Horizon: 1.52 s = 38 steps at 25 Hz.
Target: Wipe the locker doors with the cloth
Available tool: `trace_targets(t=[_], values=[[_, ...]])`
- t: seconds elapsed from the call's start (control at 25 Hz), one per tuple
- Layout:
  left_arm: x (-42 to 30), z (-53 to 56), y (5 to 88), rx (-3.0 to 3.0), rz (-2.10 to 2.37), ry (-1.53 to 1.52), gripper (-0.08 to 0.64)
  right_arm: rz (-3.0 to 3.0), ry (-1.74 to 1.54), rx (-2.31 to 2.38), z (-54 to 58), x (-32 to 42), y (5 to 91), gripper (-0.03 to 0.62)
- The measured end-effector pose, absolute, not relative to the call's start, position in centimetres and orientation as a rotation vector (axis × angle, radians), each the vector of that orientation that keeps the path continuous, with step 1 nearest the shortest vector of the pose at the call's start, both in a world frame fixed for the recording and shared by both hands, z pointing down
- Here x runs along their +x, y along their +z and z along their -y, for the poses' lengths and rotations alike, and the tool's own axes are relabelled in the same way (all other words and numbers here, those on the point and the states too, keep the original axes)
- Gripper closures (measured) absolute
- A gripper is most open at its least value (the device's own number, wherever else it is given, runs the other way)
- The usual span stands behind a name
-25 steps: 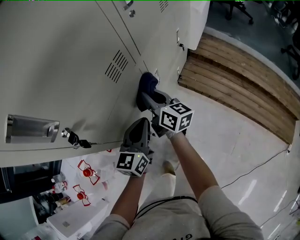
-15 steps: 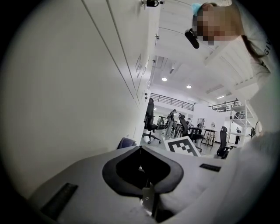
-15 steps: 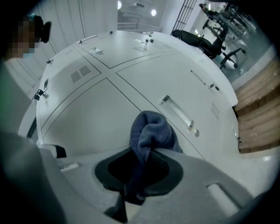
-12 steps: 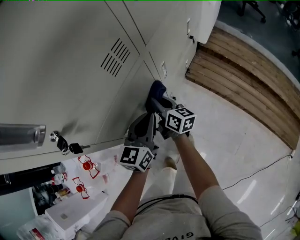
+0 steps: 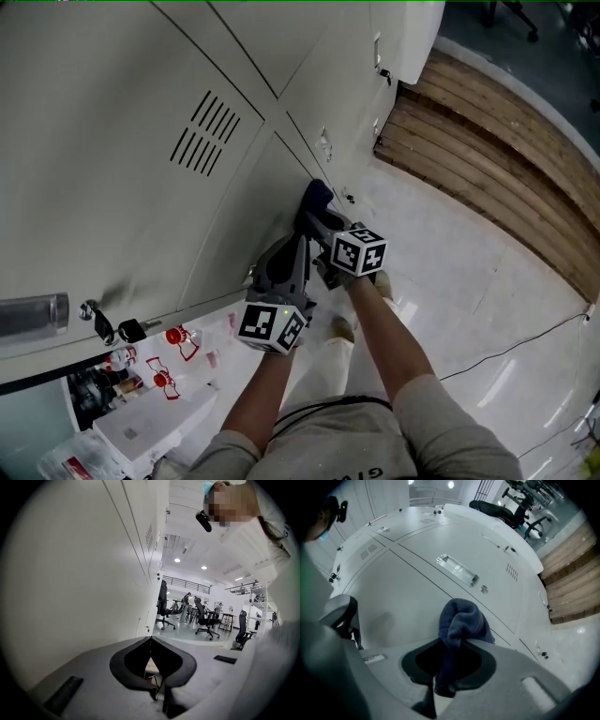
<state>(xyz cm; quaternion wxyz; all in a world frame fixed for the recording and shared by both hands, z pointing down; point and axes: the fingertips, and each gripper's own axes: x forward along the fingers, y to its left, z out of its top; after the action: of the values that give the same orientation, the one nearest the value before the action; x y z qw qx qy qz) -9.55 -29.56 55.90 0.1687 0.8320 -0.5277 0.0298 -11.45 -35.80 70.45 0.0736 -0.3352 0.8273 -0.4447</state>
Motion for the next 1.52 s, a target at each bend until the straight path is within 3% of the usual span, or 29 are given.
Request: trace_targets(t=[0.76, 1.52], values=[[-10.9, 29.4, 56.8, 2.293, 1.559, 0.098, 0.561, -2.454, -1.524, -1.131, 35.8, -11.0, 75.5, 0.54], [-11.5, 23.7, 51.2, 2.364, 1.564, 0.024, 0.561, -2.703, -1.144, -1.107, 29.4, -7.7, 61.7, 0.54]])
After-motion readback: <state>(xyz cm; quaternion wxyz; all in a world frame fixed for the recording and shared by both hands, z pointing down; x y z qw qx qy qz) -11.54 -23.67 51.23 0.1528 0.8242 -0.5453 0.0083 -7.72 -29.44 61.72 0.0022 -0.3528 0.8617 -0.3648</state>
